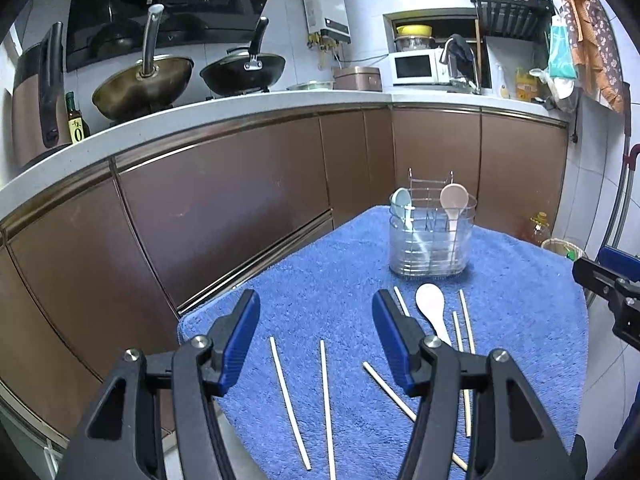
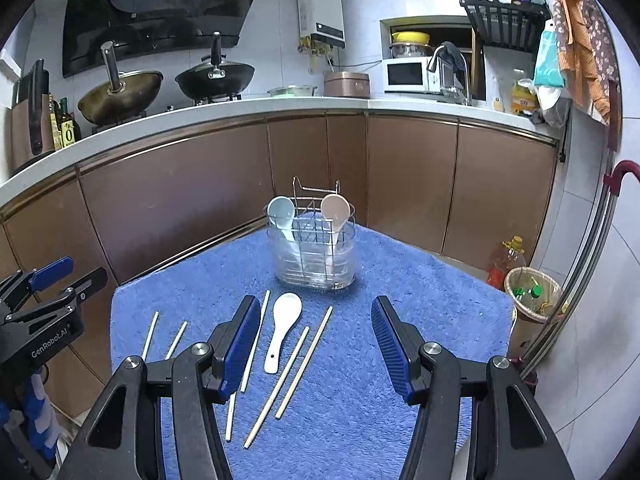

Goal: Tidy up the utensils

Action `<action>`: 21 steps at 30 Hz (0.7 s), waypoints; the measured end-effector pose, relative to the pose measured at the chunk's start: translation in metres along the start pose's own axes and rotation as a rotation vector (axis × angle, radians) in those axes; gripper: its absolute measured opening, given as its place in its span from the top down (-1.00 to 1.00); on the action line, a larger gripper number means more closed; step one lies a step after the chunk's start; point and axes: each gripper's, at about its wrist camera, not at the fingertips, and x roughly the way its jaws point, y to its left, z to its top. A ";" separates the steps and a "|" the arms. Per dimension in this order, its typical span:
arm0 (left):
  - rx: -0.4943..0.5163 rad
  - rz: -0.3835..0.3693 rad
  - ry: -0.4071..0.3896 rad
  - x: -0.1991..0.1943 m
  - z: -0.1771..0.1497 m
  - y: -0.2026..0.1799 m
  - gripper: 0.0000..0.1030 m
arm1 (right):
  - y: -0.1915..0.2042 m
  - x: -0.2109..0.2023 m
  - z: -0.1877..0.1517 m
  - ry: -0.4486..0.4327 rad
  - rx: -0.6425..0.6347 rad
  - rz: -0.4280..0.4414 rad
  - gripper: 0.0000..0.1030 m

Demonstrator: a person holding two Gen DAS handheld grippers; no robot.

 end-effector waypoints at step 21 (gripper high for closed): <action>-0.265 -0.442 0.543 0.163 -0.012 0.030 0.04 | -0.045 0.148 -0.006 0.409 0.157 0.185 0.37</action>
